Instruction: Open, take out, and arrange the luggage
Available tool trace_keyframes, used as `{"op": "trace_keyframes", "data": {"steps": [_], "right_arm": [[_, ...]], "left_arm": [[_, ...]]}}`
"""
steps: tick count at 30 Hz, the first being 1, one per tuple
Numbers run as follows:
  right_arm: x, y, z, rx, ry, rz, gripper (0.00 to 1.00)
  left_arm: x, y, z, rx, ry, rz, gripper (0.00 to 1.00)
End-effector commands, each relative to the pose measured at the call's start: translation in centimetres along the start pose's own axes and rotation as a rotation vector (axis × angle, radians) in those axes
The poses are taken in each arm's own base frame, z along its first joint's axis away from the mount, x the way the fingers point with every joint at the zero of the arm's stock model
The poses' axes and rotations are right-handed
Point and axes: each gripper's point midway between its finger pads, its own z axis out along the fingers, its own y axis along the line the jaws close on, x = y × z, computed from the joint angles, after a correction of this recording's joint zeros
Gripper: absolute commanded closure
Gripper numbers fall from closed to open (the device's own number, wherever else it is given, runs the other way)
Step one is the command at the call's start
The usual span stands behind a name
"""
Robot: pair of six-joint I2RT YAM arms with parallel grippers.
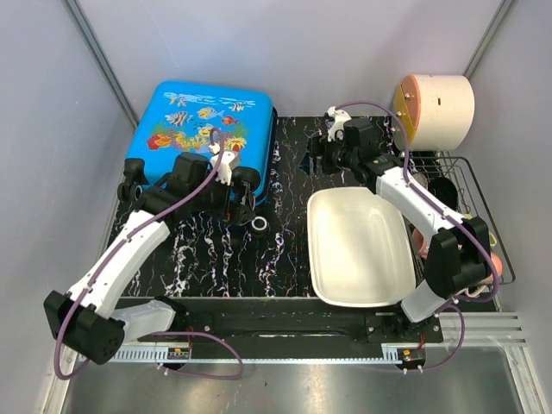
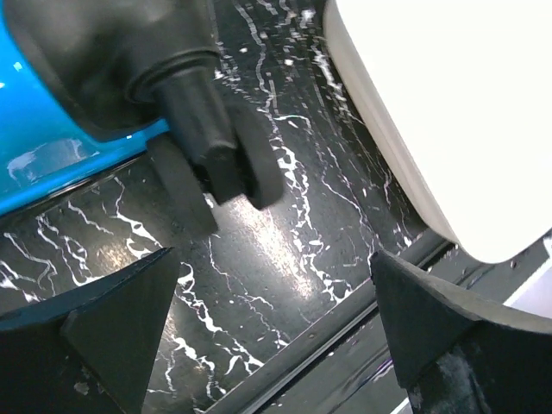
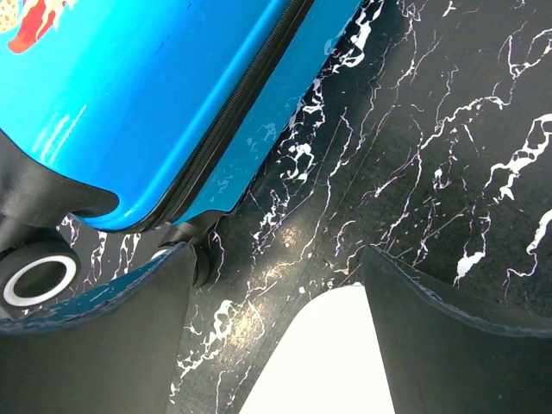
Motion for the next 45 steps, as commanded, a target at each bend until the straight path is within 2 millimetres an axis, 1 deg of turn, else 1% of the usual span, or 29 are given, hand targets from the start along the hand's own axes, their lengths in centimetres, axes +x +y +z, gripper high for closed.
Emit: {"op": "trace_keyframes", "data": {"steps": [1,2,6,9,10,12,14,15,17,18,19,21,22,23,25,26,28,29,31,32,33,34,36,37,38,41,42,43,45], "right_arm": [[-1.7,0.7,-1.2,-0.030,-0.056,0.011,0.11],[-1.7,0.6,-1.3,-0.029,-0.062,0.012,0.10],[-1.8,0.4,-1.5,-0.024,-0.076,-0.007,0.08],[-1.8,0.0,-1.6,-0.003,-0.083,-0.026,0.08],[-1.8,-0.2,-1.5,0.005,-0.085,-0.036,0.08],[-1.6,-0.5,-1.4,0.017,-0.083,-0.049,0.08],[-1.6,-0.9,-1.3,0.031,-0.089,-0.063,0.08],[-1.8,-1.0,-1.3,0.034,-0.094,-0.067,0.08],[-1.7,-1.1,-1.1,0.036,-0.094,-0.078,0.08],[-1.6,-1.1,-1.0,0.034,-0.092,-0.083,0.08],[-1.7,-1.0,-0.9,0.027,-0.096,-0.094,0.08],[-1.5,-1.0,-0.7,0.016,-0.094,-0.103,0.09],[-1.7,-0.9,-0.5,0.004,-0.101,-0.117,0.09],[-1.7,-0.8,-0.5,-0.002,-0.108,-0.123,0.09],[-2.1,-0.6,-0.2,-0.022,-0.132,-0.141,0.09],[-2.2,-0.5,0.1,-0.030,-0.139,-0.145,0.10],[-2.5,-0.2,0.6,-0.055,-0.153,-0.143,0.11],[-3.6,0.2,0.8,-0.072,-0.187,-0.147,0.12],[-4.6,1.2,1.5,-0.127,-0.227,-0.131,0.14],[-5.2,1.6,1.7,-0.147,-0.247,-0.128,0.15],[-5.6,2.4,1.9,-0.185,-0.258,-0.113,0.17],[-6.0,2.7,2.7,-0.207,-0.276,-0.115,0.18],[-7.3,5.0,3.3,-0.267,-0.309,-0.131,0.22],[-7.4,5.5,4.3,-0.285,-0.314,-0.133,0.23],[-8.5,8.0,4.4,-0.330,-0.337,-0.158,0.25],[-9.8,11.6,5.9,-0.404,-0.371,-0.172,0.27],[-10.1,12.4,6.2,-0.422,-0.381,-0.158,0.27],[-11.2,13.3,6.7,-0.441,-0.413,-0.156,0.27],[-11.9,14.6,7.0,-0.478,-0.427,-0.115,0.27]], "left_arm": [[-1.9,1.9,2.2,-0.130,-0.063,-0.187,0.01],[-2.0,2.1,2.8,-0.136,-0.058,-0.194,0.01],[-2.6,1.1,4.4,-0.144,-0.091,-0.163,0.01],[-2.3,1.5,5.6,-0.179,-0.077,-0.171,0.01],[-2.1,2.1,6.0,-0.207,-0.070,-0.180,0.01],[-1.8,2.7,6.8,-0.230,-0.049,-0.178,0.05],[-1.7,3.3,7.1,-0.253,-0.051,-0.167,0.12],[-1.8,3.1,7.3,-0.239,-0.051,-0.158,0.22],[-2.4,2.6,7.3,-0.208,-0.062,-0.139,0.34],[-2.8,1.9,7.0,-0.177,-0.068,-0.128,0.49],[-3.4,1.7,6.7,-0.168,-0.088,-0.116,0.56],[-5.1,0.7,5.9,-0.115,-0.128,-0.089,0.74],[-6.2,0.3,4.8,-0.098,-0.166,-0.076,0.92],[-7.9,0.1,3.6,-0.087,-0.217,-0.070,1.00],[-9.8,-1.4,1.0,-0.004,-0.291,-0.046,1.00],[-11.4,-1.3,-0.7,0.004,-0.349,-0.039,1.00],[-12.4,-2.1,-2.8,0.061,-0.397,-0.007,1.00],[-13.3,-2.2,-4.7,0.062,-0.448,0.020,1.00],[-13.9,-3.1,-6.7,0.105,-0.486,0.053,1.00],[-14.2,-3.1,-8.1,0.102,-0.520,0.072,1.00],[-14.1,-3.6,-8.8,0.127,-0.531,0.092,1.00],[-14.1,-3.8,-9.4,0.132,-0.543,0.107,1.00],[-14.0,-4.4,-10.8,0.138,-0.574,0.144,1.00],[-14.0,-4.5,-11.1,0.138,-0.580,0.151,1.00],[-13.9,-4.3,-11.4,0.128,-0.586,0.156,1.00],[-14.0,-4.2,-12.4,0.118,-0.607,0.182,1.00],[-14.1,-4.1,-12.7,0.107,-0.617,0.190,1.00],[-14.3,-4.1,-13.2,0.097,-0.628,0.202,1.00],[-14.2,-3.5,-13.5,0.066,-0.628,0.202,1.00]]}}
